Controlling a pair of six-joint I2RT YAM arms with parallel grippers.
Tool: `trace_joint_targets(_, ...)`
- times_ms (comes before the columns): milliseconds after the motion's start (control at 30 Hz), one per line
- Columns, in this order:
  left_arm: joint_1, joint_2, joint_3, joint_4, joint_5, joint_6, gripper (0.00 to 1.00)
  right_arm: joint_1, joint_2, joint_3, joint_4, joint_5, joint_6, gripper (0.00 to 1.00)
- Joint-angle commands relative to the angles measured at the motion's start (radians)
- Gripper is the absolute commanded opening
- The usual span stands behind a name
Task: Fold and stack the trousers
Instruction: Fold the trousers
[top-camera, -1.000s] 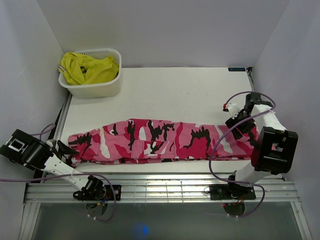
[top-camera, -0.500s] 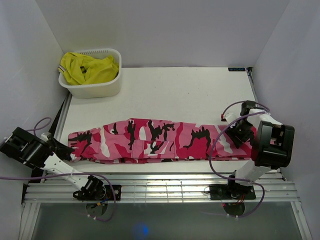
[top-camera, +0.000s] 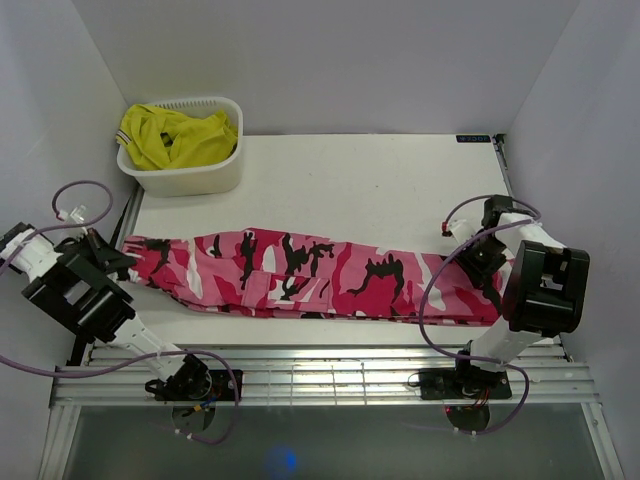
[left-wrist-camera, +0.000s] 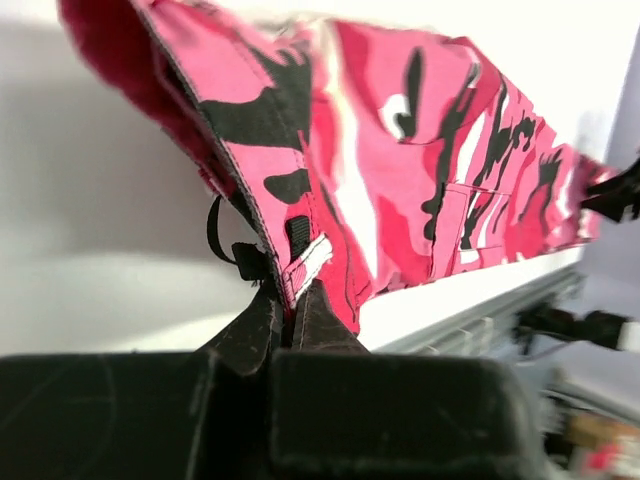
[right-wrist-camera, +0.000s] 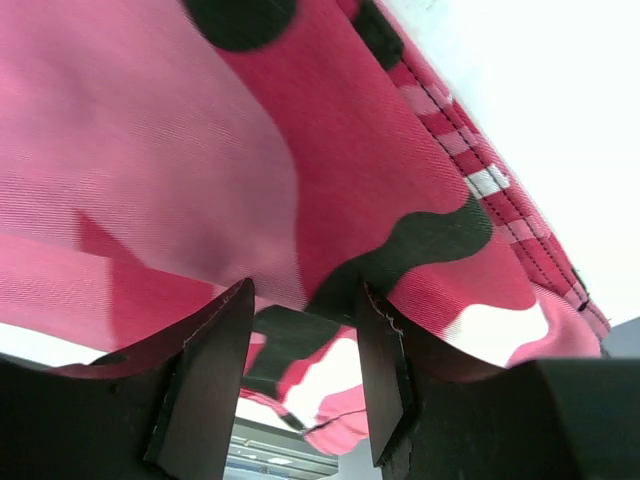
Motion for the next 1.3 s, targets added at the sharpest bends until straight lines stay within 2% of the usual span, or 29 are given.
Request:
trace_joint_targets(0,-0.073,-0.102,0.054,0.073,0.14,0.061,0.0,0.007,0.034,-0.03,0.007,0.05,-0.027,0.51)
trace_joint_targets(67,-0.113,-0.105,0.061,0.126,0.116,-0.021,0.02,0.007,0.04,-0.04,0.015,0.06,-0.027,0.51)
trace_joint_targets(167,-0.123,-0.07,0.092,0.112,0.07,-0.045,0.04,0.007,0.041,-0.037,0.024,0.074,-0.031,0.5)
trace_joint_targets(333,-0.097,-0.043,0.04,0.095,-0.044,-0.052,0.02,0.007,0.064,-0.05,0.052,0.106,-0.031,0.4)
trace_joint_targets(400,-0.084,-0.059,0.02,0.114,-0.074,-0.045,0.04,0.007,0.081,-0.06,0.066,0.128,-0.031,0.37)
trace_joint_targets(567,-0.083,-0.132,-0.058,0.242,-0.214,-0.036,0.34,-0.004,0.115,-0.139,0.173,0.227,-0.076,0.33)
trace_joint_targets(733,-0.083,-0.166,-0.075,0.278,-0.285,0.004,0.48,-0.059,0.156,-0.134,0.207,0.28,-0.118,0.3)
trace_joint_targets(833,-0.081,-0.195,-0.1,0.238,-0.251,0.053,0.57,-0.085,0.153,-0.094,0.195,0.263,-0.132,0.3)
trace_joint_targets(867,-0.08,-0.215,-0.112,0.2,-0.233,0.067,0.64,-0.084,0.114,-0.084,0.17,0.23,-0.141,0.32)
trace_joint_targets(900,-0.078,-0.221,-0.139,0.184,-0.201,0.076,0.67,-0.079,0.086,-0.05,0.128,0.152,-0.141,0.37)
trace_joint_targets(967,-0.061,-0.226,-0.156,0.152,-0.156,0.083,0.68,-0.044,0.031,0.004,0.062,0.056,-0.121,0.43)
trace_joint_targets(1000,-0.052,-0.215,-0.161,0.114,-0.125,0.083,0.76,-0.027,-0.022,0.074,0.026,-0.052,-0.106,0.5)
trace_joint_targets(1033,-0.048,-0.206,-0.161,0.089,-0.058,0.087,0.81,-0.007,-0.046,0.112,-0.03,-0.096,-0.084,0.52)
trace_joint_targets(1100,-0.043,-0.182,-0.156,0.04,-0.004,0.101,0.84,0.073,-0.092,0.198,-0.09,-0.218,-0.02,0.6)
trace_joint_targets(1133,-0.043,-0.18,-0.158,0.031,0.026,0.118,0.98,0.103,-0.103,0.278,-0.118,-0.243,0.011,0.61)
trace_joint_targets(1267,-0.044,-0.185,-0.187,0.12,-0.047,0.054,0.98,0.331,-0.124,0.427,-0.109,-0.305,0.167,0.68)
